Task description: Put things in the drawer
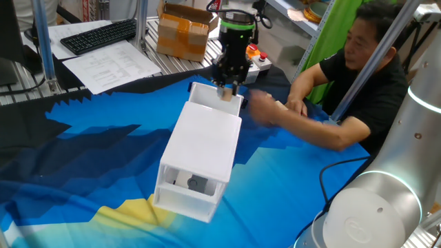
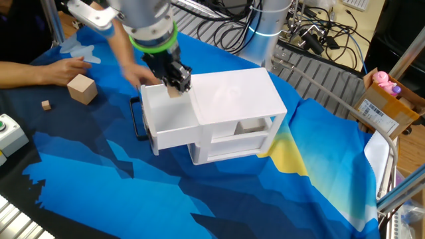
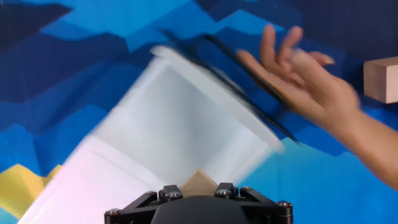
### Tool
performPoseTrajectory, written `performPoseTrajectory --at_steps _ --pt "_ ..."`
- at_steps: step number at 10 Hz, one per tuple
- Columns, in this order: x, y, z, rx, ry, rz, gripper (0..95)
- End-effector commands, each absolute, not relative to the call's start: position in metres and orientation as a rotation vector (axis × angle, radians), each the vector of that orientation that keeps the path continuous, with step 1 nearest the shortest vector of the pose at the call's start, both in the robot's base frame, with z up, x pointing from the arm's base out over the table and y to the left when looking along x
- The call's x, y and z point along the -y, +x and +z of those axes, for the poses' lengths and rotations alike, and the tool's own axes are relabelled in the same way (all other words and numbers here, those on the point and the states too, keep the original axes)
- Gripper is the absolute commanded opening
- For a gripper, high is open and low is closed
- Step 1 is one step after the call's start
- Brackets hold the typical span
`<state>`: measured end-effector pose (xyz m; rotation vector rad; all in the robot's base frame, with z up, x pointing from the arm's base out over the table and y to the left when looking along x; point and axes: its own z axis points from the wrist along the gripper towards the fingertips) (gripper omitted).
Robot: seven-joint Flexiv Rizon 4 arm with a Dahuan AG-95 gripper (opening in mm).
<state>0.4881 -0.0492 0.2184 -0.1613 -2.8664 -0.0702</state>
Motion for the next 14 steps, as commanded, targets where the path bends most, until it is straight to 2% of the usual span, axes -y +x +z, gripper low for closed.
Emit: performPoseTrajectory --at_steps 1,2,3,5,6,7,8,10,14 --pt "0.045 0.499 0.213 2.869 -0.144 -0.042 0.0" --pt "0.043 0.502 0.211 2.872 -0.146 -0.020 0.0" --pt "0.041 0.505 0.209 2.874 -0.157 -0.015 19.0" --pt "0.034 0.513 0.204 2.878 -0.173 -0.029 19.0" --pt "0.030 0.519 0.201 2.876 -0.183 -0.039 0.0" --pt "0.024 0.529 0.198 2.873 -0.229 -0.040 0.0" --pt "0.021 0.536 0.200 2.854 -0.289 -0.095 0.0" --pt "0.015 0.532 0.214 2.816 -0.346 -0.146 0.0" --pt "-0.017 0.536 0.208 2.819 -0.438 -0.166 0.0"
